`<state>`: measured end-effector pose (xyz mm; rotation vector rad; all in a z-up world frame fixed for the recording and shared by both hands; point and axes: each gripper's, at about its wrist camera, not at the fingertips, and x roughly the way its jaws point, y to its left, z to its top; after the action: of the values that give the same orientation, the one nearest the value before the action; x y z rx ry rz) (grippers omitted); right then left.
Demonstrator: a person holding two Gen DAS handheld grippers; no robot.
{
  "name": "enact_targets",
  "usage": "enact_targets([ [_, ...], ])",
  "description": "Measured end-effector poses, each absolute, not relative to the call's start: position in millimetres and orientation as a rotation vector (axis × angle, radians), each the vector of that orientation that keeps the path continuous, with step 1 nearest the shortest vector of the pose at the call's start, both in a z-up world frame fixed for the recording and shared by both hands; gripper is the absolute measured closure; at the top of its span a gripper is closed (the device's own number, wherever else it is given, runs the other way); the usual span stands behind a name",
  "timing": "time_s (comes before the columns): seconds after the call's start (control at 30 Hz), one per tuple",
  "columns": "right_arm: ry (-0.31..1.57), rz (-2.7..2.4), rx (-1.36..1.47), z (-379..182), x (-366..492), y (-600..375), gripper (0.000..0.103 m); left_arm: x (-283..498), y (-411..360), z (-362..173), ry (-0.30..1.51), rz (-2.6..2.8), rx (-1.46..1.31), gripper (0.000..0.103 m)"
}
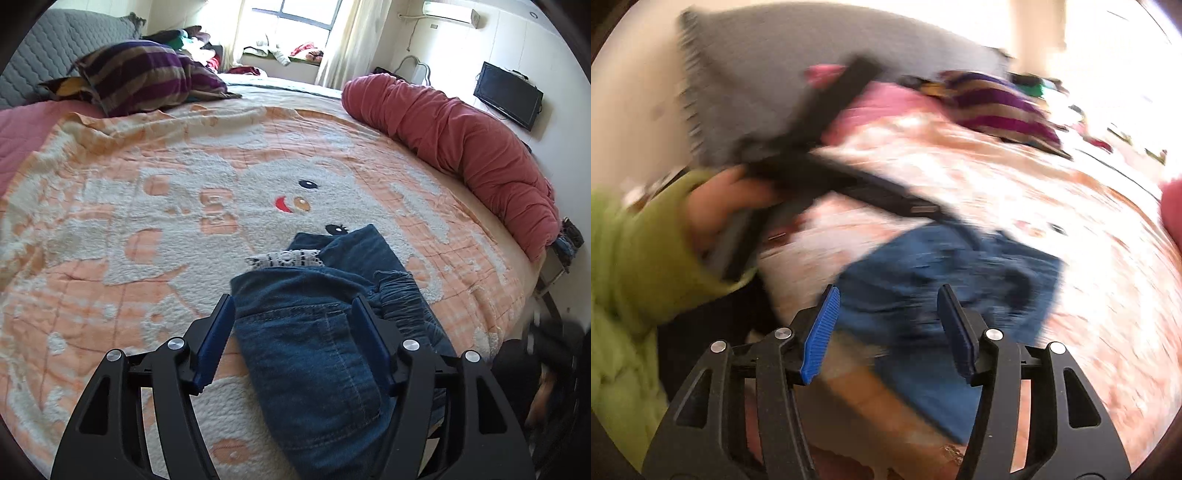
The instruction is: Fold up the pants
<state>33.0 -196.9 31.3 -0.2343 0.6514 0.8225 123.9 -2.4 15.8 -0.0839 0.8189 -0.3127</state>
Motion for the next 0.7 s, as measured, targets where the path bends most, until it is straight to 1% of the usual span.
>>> enact_targets([
  [0.23,0.733,0.589,0.023,32.6,85.9,-246.1,0.054,111.1,19.9,6.7,0.838,-0.256,-0.157,0.039],
  [0.47,0.896,0.499,0.116,-1.2,123.0,-265.4,0.054,107.3,23.4,-7.5,0.875,-0.260,-0.235,0.038],
  [0.5,0.912,0.498,0.124,-5.0,125.0,-265.3,0.054,107.9,20.9,-9.8,0.885,-0.266,-0.237,0.036],
  [0.53,0.934,0.502,0.134,-10.8,128.6,-265.0,0.054,108.4,18.7,-12.3,0.892,-0.270,-0.238,0.029],
  [0.57,0.952,0.496,0.146,-16.3,131.5,-265.1,0.054,109.1,16.1,-15.1,0.899,-0.271,-0.238,0.027],
  [0.7,1.009,0.507,0.190,-31.1,138.8,-265.9,0.054,113.2,7.0,-25.1,0.926,-0.280,-0.238,0.027],
])
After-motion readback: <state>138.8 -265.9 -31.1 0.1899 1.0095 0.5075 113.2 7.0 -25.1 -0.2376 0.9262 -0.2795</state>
